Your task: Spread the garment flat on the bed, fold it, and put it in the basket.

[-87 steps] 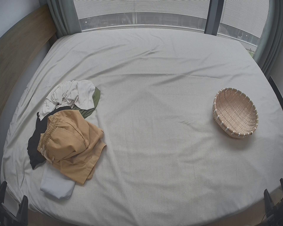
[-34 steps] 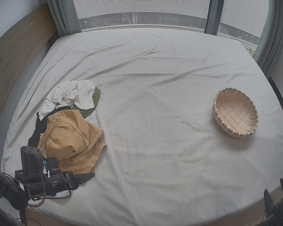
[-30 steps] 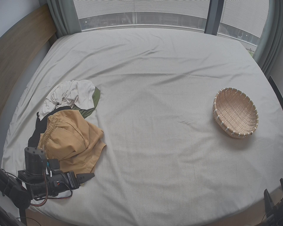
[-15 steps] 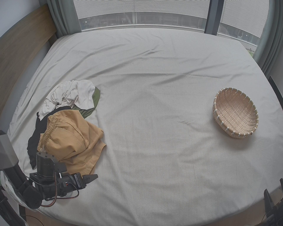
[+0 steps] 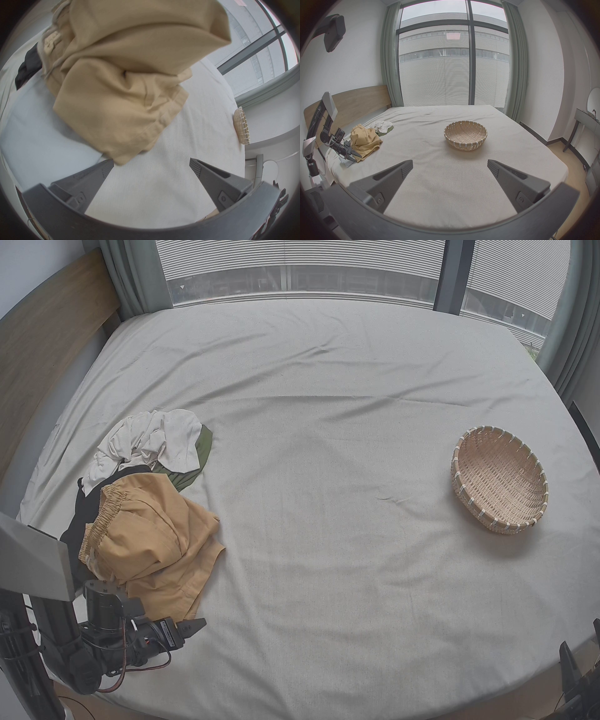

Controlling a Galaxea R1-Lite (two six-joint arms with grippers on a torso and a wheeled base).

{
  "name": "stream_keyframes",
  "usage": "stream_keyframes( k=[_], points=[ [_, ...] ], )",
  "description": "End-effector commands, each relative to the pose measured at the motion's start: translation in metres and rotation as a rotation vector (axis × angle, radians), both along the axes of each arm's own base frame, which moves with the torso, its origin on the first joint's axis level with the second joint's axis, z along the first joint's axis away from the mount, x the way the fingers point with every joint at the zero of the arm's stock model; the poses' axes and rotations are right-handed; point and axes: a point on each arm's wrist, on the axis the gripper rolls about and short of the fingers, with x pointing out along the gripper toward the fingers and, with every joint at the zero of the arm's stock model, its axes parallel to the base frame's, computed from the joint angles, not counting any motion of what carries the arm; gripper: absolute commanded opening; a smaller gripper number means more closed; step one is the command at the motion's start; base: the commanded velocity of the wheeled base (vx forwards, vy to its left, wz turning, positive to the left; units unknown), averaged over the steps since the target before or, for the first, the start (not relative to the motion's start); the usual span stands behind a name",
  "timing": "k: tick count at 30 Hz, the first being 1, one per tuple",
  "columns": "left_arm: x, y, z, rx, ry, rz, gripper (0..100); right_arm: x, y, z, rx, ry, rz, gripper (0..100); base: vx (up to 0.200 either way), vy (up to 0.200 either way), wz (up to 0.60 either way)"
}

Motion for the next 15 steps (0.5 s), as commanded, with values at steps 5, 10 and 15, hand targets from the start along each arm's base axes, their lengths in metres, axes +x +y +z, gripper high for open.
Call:
stream_keyframes(
  k=[5, 10, 15],
  points=[
    [-0.003, 0.002, -0.006, 0.002, 0.0, 0.004, 100, 0.0, 0.0, -0.005, 0.0, 0.001, 0.002, 100, 0.0, 0.0, 0.0],
    [0.01, -0.002, -0.018, 0.002, -0.037, 0.011, 100, 0.0, 0.0, -0.005, 0.0, 0.001, 0.001, 100, 0.0, 0.0, 0.0],
    [0.026, -0.006, -0.019, -0.005, -0.081, 0.023, 100, 0.0, 0.0, -0.005, -0.001, 0.001, 0.002, 100, 0.0, 0.0, 0.0]
  ],
)
